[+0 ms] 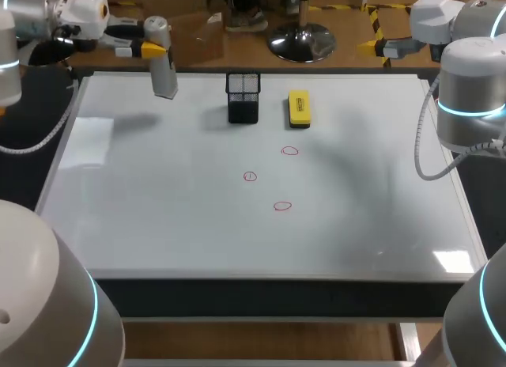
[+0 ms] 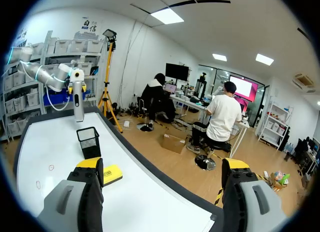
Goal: Pick up the inspection probe, press it on each red-marked spot on the whiteboard one by one, put down the probe, pick up the eraser, and wipe off all the red marks.
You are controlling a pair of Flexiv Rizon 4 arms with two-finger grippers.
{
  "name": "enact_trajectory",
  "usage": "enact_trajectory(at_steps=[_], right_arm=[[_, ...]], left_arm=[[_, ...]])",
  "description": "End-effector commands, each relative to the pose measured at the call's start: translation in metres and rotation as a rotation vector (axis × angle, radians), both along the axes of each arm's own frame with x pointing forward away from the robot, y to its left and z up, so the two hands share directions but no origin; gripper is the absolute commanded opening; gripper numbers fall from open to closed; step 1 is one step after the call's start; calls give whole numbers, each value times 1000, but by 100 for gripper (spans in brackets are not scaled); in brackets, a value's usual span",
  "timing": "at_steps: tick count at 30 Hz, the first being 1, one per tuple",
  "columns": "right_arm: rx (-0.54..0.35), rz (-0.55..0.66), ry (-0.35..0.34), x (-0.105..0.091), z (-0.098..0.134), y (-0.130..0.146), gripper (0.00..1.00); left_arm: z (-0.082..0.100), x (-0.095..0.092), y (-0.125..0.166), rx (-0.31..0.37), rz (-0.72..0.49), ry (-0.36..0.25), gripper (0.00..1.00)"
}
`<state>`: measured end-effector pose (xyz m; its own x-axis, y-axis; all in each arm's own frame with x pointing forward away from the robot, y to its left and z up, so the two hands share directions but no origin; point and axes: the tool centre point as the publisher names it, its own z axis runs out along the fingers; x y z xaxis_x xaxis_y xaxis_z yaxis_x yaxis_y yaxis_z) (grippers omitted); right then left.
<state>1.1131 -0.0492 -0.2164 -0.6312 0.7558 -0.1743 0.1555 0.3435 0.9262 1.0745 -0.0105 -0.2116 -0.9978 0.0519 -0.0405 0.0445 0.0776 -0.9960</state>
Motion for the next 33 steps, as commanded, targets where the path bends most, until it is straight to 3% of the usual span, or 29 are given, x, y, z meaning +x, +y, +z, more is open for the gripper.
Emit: enact_trajectory(at_steps=[1,11,15,19,24,33], right_arm=[[0,1,1,1,0,0,100],[0,1,1,1,0,0,100],[-58,116,89,7,-4,1,100],[-138,218,176,4,-11,4,100],[-301,369,298,-7,-19,13,100],[-597,675,435,-25,-36,35,100]], left_arm=[[1,2,0,1,-7,1,0],[1,2,0,1,-7,1,0],[1,2,0,1,-7,1,0],[1,2,0,1,-7,1,0],[1,2,0,1,-7,1,0],[1,2,0,1,-7,1,0]])
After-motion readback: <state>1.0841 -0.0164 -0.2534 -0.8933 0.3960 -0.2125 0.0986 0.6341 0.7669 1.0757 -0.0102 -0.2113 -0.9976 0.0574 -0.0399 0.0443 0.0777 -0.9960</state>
